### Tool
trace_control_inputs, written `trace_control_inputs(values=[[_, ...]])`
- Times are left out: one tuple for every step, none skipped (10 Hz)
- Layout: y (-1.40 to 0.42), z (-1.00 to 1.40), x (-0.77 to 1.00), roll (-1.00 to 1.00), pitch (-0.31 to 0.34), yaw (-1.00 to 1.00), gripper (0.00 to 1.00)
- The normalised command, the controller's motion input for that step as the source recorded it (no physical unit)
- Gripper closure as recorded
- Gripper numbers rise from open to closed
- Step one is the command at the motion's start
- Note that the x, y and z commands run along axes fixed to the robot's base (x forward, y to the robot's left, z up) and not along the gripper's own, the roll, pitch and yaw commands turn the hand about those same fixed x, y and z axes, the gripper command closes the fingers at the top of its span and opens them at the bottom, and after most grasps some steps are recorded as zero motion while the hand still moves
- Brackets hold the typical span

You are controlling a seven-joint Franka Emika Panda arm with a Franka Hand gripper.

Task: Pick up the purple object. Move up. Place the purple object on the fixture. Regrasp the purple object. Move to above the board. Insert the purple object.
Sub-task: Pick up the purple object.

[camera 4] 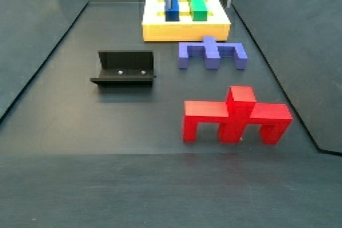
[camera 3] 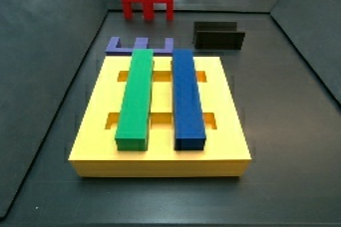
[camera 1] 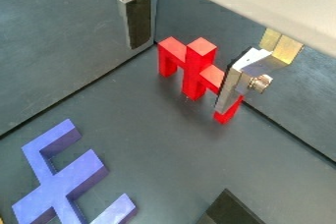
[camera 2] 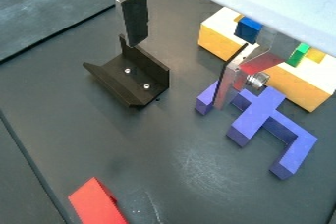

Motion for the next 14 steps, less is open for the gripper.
trace_control_inputs(values=[[0.00,-0.29,-0.17,-0.11,0.069,0.01,0.00],[0.00,-0.04,0.00,-0.05,0.000,0.00,0.00],[0.00,-0.03,0.00,-0.09,0.000,0.00,0.00],[-0.12,-0.07,0.00,-0.04,0.000,0.00,0.00],[-0.81,-0.02,-0.32,0.00,-0.113,0.00,0.00],[-1.00,-0.25,0.00,0.00,0.000,0.00,0.00],[-1.00,-0.28,0.00,0.00,-0.027,0.00,0.00],[-1.00,-0.36,0.00,0.00,-0.013,0.00,0.00],[-1.00,-0.39,0.00,0.00,-0.027,0.00,0.00],[-1.00,-0.43,-0.02,0.00,-0.059,0.00,0.00],[-1.00,-0.45,-0.02,0.00,-0.077,0.05,0.00],[-0.86,-0.46,-0.13,0.00,-0.099,0.11,0.00],[-0.76,-0.37,-0.29,0.15,-0.111,0.11,0.00],[-0.54,-0.39,-0.21,0.02,-0.117,0.12,0.00]])
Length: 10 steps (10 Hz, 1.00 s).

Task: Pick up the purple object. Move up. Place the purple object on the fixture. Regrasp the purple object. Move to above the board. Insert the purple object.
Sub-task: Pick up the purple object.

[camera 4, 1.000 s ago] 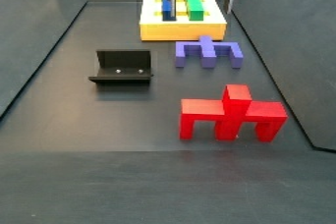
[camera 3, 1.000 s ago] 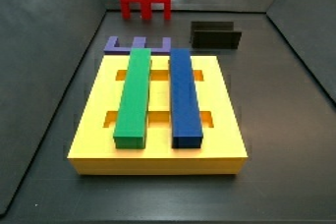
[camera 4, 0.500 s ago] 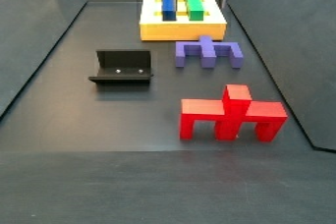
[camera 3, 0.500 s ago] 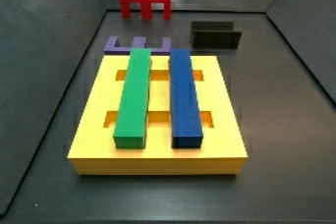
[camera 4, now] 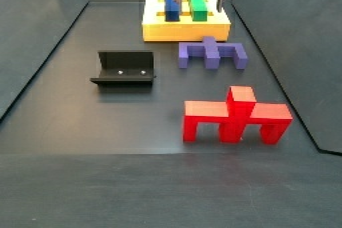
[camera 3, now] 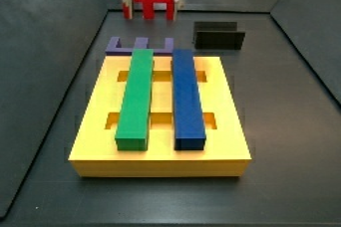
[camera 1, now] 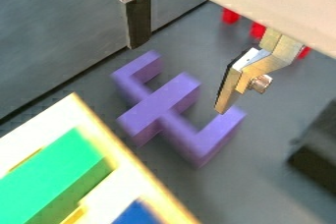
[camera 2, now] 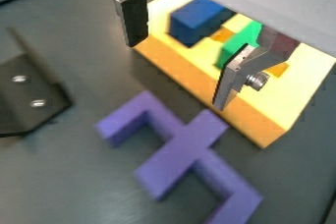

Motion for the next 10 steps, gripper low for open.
trace_control_inputs(values=[[-0.27,-0.32,-0.15,-0.16,-0.093,0.17,0.00],[-0.14,-0.26,-0.17,-0.21,-0.106,0.20,0.00],[-0.09,-0.21,-0.17,-0.17,-0.107,0.18,0.00],[0.00,-0.39,-0.17,-0.22,-0.171,0.07,0.00],[0.00,-0.58,-0.12,-0.14,-0.209,0.05,0.00],[0.12,-0.53,0.00,-0.05,-0.154,0.00,0.00],[0.11,-0.45,0.00,-0.01,-0.091,-0.05,0.00],[0.01,-0.35,0.00,0.00,-0.111,-0.17,0.00],[0.00,-0.37,0.00,0.00,-0.137,-0.20,0.00],[-0.03,-0.32,0.00,0.00,-0.109,-0.25,0.00]])
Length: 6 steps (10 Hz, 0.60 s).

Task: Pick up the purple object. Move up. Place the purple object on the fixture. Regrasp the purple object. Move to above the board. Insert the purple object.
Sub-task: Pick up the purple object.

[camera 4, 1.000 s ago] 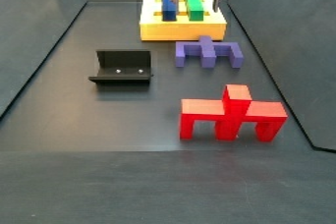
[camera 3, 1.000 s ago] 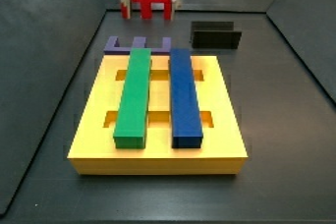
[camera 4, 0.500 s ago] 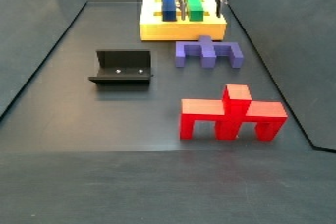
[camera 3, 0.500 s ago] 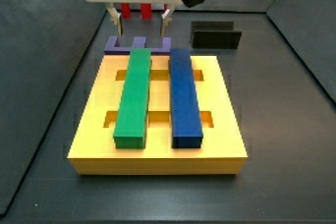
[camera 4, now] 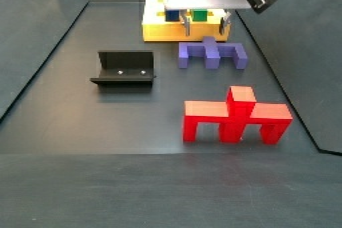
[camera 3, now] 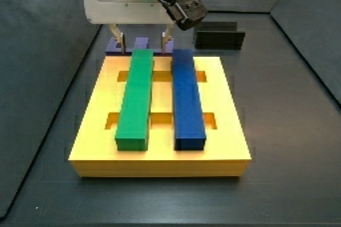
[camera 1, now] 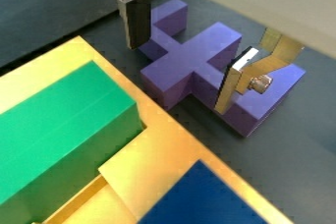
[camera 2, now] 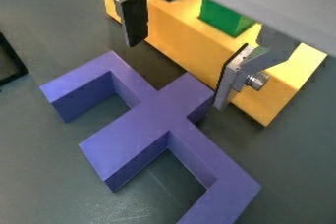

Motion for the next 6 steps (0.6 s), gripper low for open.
trace_control_inputs(values=[[0.00,-0.26,0.00,0.00,-0.064,-0.24,0.00],[0.08,-0.29,0.00,0.00,-0.019,-0.17,0.00],[0.09,-0.27,-0.02,0.00,-0.016,-0.10,0.00],[0.11,-0.29,-0.05,0.00,-0.021,-0.04,0.00],[0.06,-0.28,-0.03,-0.03,-0.033,-0.08,0.00],[0.03,-0.20,-0.02,-0.01,-0.019,-0.08,0.00]])
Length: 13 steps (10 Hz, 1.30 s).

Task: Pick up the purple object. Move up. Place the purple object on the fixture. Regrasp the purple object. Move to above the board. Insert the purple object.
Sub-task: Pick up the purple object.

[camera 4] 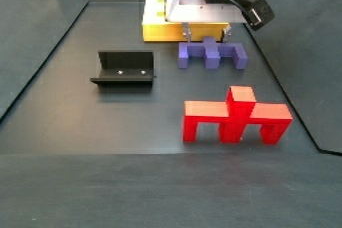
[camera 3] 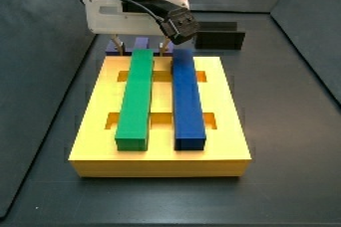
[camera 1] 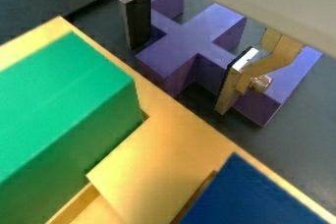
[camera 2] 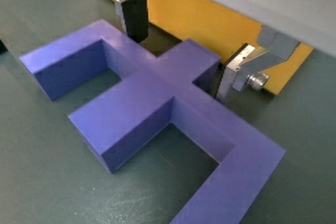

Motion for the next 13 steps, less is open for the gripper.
trace_control_inputs(values=[[0.01,-0.04,-0.03,0.00,0.000,-0.06,0.00],[0.00,0.00,0.00,0.00,0.000,0.00,0.00],[0.00,0.00,0.00,0.00,0.000,0.00,1.00],[0.00,0.00,0.00,0.00,0.000,0.00,1.00],[0.00,0.00,0.00,0.00,0.000,0.00,1.00],[0.00,0.00,0.00,0.00,0.000,0.00,1.00],[0.00,0.00,0.00,0.00,0.000,0.00,1.00],[0.00,0.00,0.00,0.00,0.000,0.00,1.00],[0.00,0.00,0.00,0.00,0.000,0.00,1.00],[0.00,0.00,0.00,0.00,0.000,0.00,1.00],[0.00,0.00,0.00,0.00,0.000,0.00,1.00],[0.00,0.00,0.00,0.00,0.000,0.00,1.00],[0.00,0.00,0.00,0.00,0.000,0.00,1.00]])
